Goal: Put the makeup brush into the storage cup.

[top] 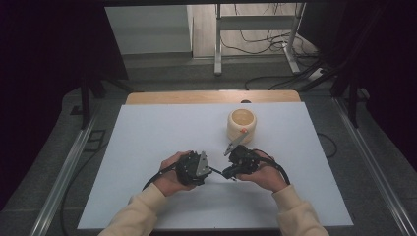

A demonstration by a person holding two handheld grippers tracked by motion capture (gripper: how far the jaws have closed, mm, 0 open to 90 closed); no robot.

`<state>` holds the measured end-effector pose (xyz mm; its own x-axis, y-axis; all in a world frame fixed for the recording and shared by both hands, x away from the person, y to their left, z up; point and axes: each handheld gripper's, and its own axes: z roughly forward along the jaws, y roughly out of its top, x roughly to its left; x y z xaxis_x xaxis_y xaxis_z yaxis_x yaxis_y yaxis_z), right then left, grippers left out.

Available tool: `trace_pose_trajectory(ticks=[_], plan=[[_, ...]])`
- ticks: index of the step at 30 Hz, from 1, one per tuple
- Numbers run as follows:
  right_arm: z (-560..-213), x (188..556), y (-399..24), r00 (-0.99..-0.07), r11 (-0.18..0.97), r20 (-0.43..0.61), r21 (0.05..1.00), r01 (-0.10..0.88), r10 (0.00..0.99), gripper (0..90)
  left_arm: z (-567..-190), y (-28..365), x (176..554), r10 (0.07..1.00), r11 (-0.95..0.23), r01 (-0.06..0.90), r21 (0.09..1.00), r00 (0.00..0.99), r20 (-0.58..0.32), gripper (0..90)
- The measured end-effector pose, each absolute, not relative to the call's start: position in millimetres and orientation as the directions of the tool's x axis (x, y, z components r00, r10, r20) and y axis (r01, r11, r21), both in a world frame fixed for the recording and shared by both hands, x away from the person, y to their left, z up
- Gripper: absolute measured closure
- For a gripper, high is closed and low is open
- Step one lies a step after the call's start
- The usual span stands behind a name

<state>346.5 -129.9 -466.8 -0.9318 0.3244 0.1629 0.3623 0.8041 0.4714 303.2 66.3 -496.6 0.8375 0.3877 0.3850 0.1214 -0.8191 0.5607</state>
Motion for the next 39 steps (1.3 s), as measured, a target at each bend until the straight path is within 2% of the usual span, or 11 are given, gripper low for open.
trace_pose_trajectory(ticks=[6,7,9,12,14,18,19,24,39], plan=[[-461.3,346.8,-132.3,-0.928,0.779,0.164,0.506,0.37,0.334,82.6,-498.3,65.5,302.5,0.331,-0.857,0.112,0.503,0.867,0.372,69.7],[-458.2,346.9,-133.3,-0.923,0.763,0.15,0.524,0.378,0.354,81.4,-497.9,65.3,301.8,0.31,-0.869,0.103,0.485,0.876,0.37,74.7],[-456.9,347.1,-133.9,-0.92,0.753,0.148,0.534,0.384,0.363,80.6,-498.4,64.9,300.7,0.293,-0.87,0.095,0.484,0.889,0.352,77.0],[-451.4,350.6,-138.1,-0.897,0.684,0.152,0.597,0.418,0.416,66.9,-497.4,64.7,300.0,0.289,-0.863,0.093,0.497,0.897,0.334,82.9],[-450.9,350.8,-138.7,-0.891,0.678,0.144,0.601,0.424,0.429,64.0,-496.6,65.6,300.0,0.302,-0.857,0.107,0.505,0.897,0.322,83.0],[-448.3,352.0,-142.4,-0.874,0.636,0.112,0.643,0.426,0.472,48.1,-495.7,68.6,300.4,0.32,-0.849,0.124,0.515,0.894,0.313,83.1],[-448.3,352.0,-142.4,-0.874,0.636,0.112,0.643,0.426,0.472,48.1,-495.3,69.3,300.2,0.329,-0.843,0.13,0.522,0.892,0.309,83.1],[-441.4,353.1,-153.9,-0.854,0.564,0.106,0.709,0.424,0.51,33.7,-492.7,74.1,297.2,0.349,-0.834,0.147,0.532,0.887,0.302,83.1],[-441.8,342.9,-178.1,-0.845,0.517,0.091,0.755,0.404,0.527,20.3,-490.5,91.2,291.0,0.431,-0.782,0.202,0.589,0.859,0.277,83.1]])
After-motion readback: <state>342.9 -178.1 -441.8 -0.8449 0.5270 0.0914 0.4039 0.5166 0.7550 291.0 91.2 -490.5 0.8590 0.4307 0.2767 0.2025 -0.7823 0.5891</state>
